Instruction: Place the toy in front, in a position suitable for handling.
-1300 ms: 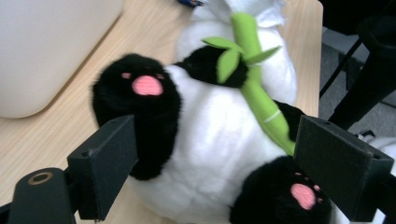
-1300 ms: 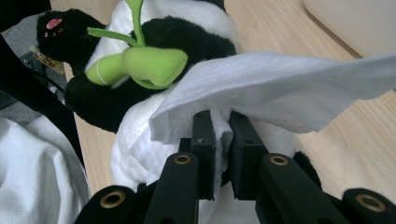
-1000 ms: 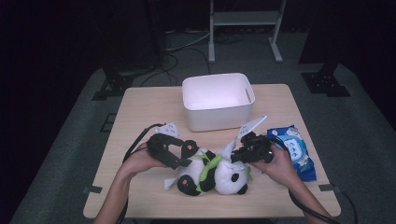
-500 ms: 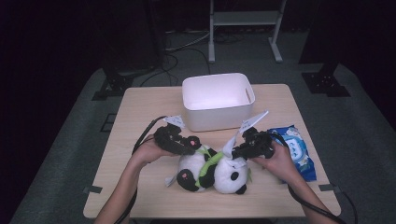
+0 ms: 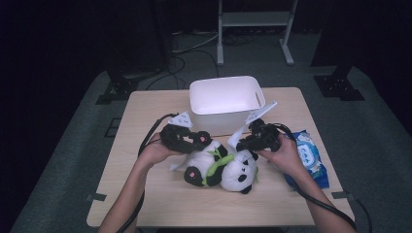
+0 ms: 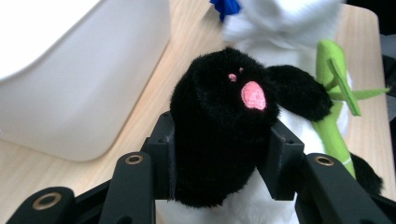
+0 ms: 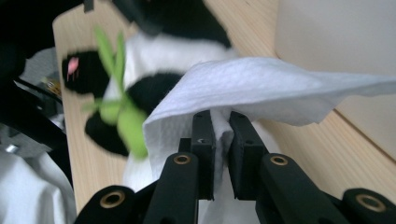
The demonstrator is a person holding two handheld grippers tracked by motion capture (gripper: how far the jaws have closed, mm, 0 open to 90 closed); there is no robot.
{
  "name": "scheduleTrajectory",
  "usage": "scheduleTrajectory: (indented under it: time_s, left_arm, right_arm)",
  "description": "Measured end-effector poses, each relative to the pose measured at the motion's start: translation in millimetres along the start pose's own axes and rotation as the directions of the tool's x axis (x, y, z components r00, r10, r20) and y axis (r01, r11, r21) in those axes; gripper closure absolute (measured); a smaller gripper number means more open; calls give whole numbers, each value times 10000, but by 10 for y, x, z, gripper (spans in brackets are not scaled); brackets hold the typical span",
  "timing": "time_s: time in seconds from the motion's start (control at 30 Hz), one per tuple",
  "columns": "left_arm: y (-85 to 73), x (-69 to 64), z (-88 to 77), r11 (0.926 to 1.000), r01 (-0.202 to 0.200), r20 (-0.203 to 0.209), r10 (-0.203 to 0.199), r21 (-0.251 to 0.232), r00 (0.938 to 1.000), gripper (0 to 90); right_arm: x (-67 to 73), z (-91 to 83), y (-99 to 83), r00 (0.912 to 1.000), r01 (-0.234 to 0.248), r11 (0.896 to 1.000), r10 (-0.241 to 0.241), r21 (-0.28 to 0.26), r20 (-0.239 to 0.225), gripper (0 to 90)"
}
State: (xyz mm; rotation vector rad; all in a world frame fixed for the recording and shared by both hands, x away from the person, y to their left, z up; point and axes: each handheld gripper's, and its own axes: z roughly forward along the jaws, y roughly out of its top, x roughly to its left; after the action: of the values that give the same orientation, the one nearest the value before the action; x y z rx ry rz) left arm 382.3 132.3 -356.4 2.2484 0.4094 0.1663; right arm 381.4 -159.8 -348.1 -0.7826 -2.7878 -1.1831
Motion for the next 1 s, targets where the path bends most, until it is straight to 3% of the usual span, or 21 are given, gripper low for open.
scheduleTrajectory:
  time_s: [0.1,0.2,0.33,0.4,0.63,0.8,1.0]
  left_arm:
    - [-73,-37,-22,10000,10,5,-11,24,10000,535]
    - [-236,-66,-68,9993,318,160,-321,175,9994,509]
    - [-342,-75,-137,9960,892,745,-894,53,9932,400]
    - [-360,-106,-170,9959,888,958,-899,159,9913,358]
    - [-316,-194,-246,9965,606,1761,-698,569,9819,296]
    - [-233,-251,-352,9984,348,1832,-424,442,9822,272]
    - [-120,-253,-452,9988,351,1873,-407,335,9815,272]
  right_arm:
    - [-12,124,93,9996,-21,9996,29,274,-287,809]
    - [77,294,102,9980,244,9968,-199,766,-593,811]
    - [191,372,86,9960,469,9956,-405,815,-791,814]
    - [238,356,67,9955,522,9952,-452,834,-837,814]
    - [366,305,-19,9930,860,9927,-784,842,-888,817]
    - [390,304,-78,9921,827,9943,-758,677,-999,819]
    - [441,301,-110,9920,862,9939,-792,686,-985,822]
